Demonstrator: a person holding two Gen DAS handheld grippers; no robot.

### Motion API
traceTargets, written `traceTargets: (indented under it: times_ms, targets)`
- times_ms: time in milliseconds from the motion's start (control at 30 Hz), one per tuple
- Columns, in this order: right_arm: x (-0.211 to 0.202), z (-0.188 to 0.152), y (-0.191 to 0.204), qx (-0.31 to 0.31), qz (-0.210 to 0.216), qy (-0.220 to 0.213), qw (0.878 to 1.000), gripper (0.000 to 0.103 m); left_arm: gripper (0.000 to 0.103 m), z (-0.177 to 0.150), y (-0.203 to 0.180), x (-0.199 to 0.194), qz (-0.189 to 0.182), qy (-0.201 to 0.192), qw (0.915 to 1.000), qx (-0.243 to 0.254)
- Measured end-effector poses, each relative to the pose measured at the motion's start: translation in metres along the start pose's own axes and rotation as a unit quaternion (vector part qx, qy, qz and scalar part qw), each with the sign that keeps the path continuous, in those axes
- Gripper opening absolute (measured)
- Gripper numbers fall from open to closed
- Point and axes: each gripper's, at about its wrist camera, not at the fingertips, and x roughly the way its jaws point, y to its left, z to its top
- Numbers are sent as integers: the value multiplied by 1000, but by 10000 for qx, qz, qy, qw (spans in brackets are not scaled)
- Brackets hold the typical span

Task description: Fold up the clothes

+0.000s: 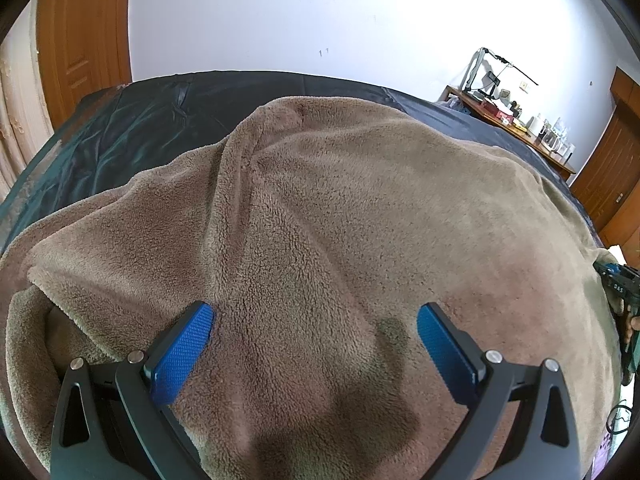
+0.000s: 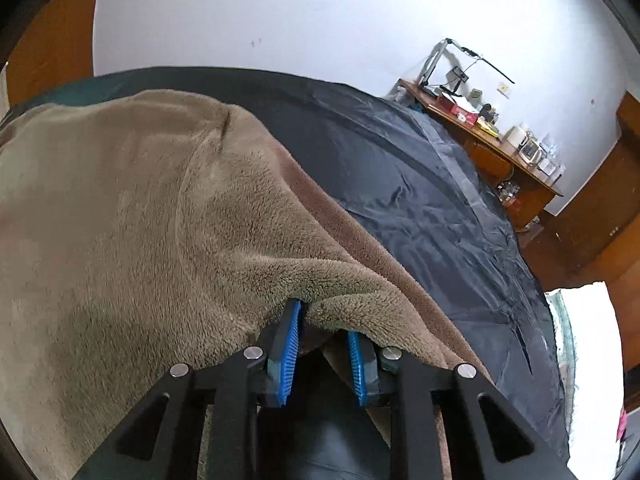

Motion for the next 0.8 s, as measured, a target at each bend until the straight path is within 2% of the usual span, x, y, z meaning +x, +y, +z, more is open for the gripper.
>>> traceTargets:
  times_ms: [133, 333, 467, 500, 600, 667, 800]
  targets:
    - [-11, -6, -7, 147, 241, 80, 9996, 25, 102, 0, 0, 0, -14, -4, 10000, -9]
    - [-49, -32, 10, -369, 371, -59, 9986, 28, 102, 1, -1, 1, 17, 5, 10000, 15]
    - [-68, -38, 13, -450, 578, -308, 9968, 31, 102, 1, 0, 0, -18, -1, 10000, -12]
    - [-73, -37, 14, -407, 650, -395, 9963, 35, 102, 1, 0, -1, -21, 4, 10000, -18]
    - [-79, -30, 17, -254, 839, -614, 9943, 79, 102, 1, -1, -4, 24, 47, 10000, -17]
    - [-82, -24, 19, -186, 936, -751, 9926, 81, 102, 2, -2, -5, 46, 105, 9999, 17]
    - [-79, -11, 31, -184, 1166, -706, 9905, 81, 102, 9, 3, -10, -32, 202, 9998, -49]
